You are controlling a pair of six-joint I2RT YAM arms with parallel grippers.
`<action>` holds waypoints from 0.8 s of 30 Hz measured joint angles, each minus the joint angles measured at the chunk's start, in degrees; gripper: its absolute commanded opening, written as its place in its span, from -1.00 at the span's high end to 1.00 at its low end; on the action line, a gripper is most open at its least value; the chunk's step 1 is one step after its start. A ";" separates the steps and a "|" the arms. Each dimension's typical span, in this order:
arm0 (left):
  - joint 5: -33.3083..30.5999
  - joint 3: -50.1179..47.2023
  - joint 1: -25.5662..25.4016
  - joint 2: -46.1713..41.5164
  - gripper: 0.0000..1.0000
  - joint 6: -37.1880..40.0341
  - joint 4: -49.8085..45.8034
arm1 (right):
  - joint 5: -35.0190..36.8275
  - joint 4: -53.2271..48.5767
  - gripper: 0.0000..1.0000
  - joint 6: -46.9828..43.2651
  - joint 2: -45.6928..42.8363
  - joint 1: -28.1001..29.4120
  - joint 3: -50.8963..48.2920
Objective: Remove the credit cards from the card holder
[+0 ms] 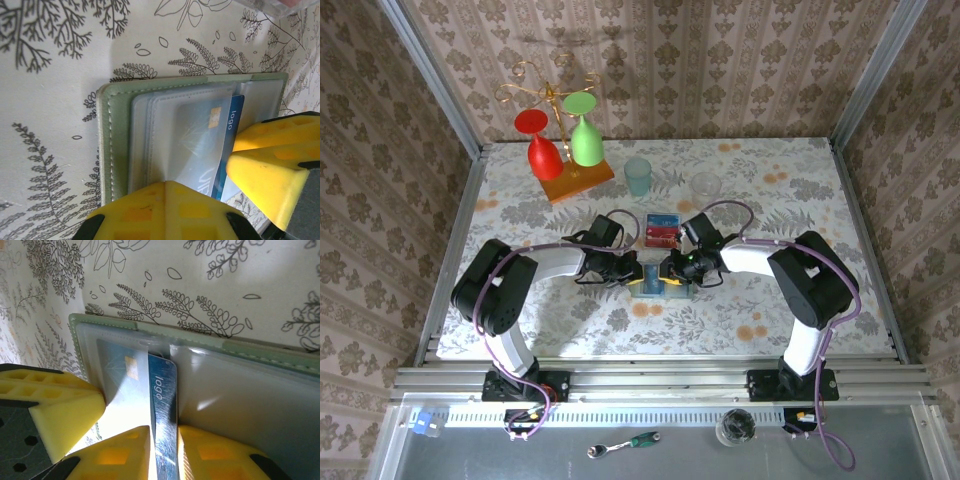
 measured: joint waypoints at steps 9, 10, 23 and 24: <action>0.00 0.00 0.00 0.00 1.00 0.00 -0.07 | -0.98 2.80 0.66 2.12 -1.46 -0.50 -1.55; 0.02 0.00 0.00 0.00 1.00 0.00 -0.11 | -1.14 2.99 0.67 2.34 -1.51 -0.63 -1.60; 0.02 0.04 0.00 0.00 1.00 0.00 -0.17 | -1.64 5.79 0.80 2.73 -1.55 -1.51 -3.96; 0.00 0.04 0.00 0.00 1.00 0.00 -0.17 | -1.64 6.03 0.81 2.73 -1.60 -1.62 -4.24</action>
